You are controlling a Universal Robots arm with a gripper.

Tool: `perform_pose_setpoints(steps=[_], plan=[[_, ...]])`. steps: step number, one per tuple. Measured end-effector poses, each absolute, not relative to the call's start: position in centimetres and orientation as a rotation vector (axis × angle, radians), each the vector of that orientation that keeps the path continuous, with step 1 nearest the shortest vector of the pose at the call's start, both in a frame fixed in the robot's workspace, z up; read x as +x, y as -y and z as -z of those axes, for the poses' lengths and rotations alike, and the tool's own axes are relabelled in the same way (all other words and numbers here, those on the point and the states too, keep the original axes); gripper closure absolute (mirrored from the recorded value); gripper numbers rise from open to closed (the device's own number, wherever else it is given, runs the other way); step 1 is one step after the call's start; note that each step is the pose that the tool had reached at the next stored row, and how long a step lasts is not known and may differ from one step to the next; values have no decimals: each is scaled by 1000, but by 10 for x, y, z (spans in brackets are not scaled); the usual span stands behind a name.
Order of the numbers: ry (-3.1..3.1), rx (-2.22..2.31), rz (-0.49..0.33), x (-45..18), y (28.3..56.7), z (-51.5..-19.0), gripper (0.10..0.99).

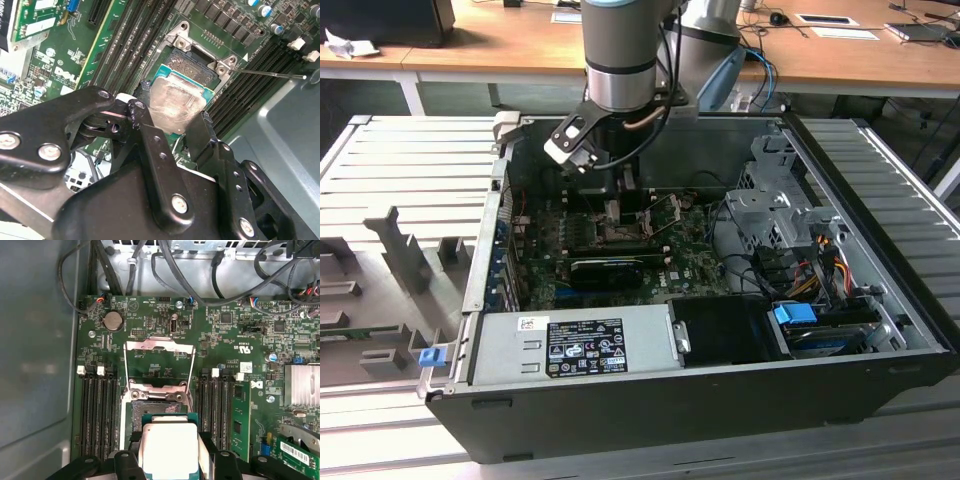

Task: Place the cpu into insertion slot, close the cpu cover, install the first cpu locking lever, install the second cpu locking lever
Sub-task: 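Place the cpu into insertion slot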

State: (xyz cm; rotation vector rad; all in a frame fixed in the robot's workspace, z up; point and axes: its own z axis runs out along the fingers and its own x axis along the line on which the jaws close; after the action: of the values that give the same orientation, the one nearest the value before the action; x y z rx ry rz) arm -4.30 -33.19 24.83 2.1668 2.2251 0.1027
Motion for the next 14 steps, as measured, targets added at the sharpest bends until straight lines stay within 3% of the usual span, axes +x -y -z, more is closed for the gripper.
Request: perform_pose_setpoints(steps=[14], plan=[[-2194, 2198, -98, -44, 326, -220, 561]])
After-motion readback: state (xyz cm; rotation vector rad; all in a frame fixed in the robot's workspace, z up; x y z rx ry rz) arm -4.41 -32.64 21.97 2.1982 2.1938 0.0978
